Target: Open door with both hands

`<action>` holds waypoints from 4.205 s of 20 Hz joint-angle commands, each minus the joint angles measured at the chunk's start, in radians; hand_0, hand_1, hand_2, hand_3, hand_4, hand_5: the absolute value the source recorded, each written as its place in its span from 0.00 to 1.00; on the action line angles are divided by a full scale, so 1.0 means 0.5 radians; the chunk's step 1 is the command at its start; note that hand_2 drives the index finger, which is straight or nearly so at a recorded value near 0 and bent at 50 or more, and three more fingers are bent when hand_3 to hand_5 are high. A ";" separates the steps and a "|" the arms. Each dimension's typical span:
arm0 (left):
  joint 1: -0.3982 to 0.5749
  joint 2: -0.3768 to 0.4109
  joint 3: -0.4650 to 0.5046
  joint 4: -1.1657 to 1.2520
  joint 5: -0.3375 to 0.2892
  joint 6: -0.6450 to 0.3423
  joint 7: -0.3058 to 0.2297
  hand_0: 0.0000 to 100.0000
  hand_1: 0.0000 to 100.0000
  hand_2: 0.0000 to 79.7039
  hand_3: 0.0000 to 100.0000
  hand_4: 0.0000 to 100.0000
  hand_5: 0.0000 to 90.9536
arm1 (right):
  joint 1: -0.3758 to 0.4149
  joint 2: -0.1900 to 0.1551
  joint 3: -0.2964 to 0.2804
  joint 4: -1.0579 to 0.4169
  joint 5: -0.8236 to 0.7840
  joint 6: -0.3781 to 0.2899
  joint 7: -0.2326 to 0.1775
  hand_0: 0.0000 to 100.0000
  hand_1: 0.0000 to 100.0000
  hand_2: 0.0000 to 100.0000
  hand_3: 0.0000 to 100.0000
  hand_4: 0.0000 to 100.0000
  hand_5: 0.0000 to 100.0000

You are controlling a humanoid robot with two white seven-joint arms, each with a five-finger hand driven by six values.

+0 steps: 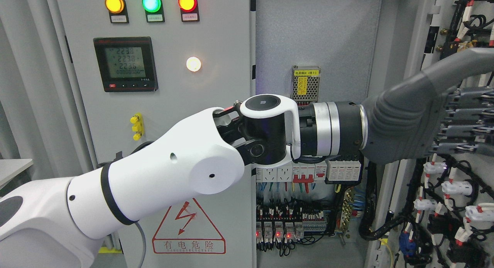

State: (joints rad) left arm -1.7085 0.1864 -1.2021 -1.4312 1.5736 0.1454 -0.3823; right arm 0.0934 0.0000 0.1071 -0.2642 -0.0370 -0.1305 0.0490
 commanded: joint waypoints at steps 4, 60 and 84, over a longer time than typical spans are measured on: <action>0.406 0.526 0.011 -0.472 -0.481 -0.128 0.022 0.29 0.00 0.04 0.03 0.03 0.00 | 0.000 -0.040 0.001 -0.012 0.000 0.000 0.000 0.22 0.00 0.00 0.00 0.00 0.00; 3.448 -0.357 1.999 2.911 -2.279 -0.226 0.648 0.29 0.00 0.04 0.03 0.03 0.00 | -0.045 -0.022 0.133 -3.451 0.040 0.062 0.000 0.22 0.00 0.00 0.00 0.00 0.00; 3.441 -0.364 1.978 2.893 -2.303 -0.324 0.645 0.29 0.00 0.04 0.03 0.03 0.00 | -1.156 0.000 0.323 -3.018 -0.526 0.387 -0.070 0.22 0.00 0.00 0.00 0.00 0.00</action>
State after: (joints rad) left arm -0.0001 0.0041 -0.2151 -0.0119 0.4223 -0.0004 -0.0595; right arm -0.3919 -0.0079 0.2344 -1.8475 -0.1834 0.0568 0.0195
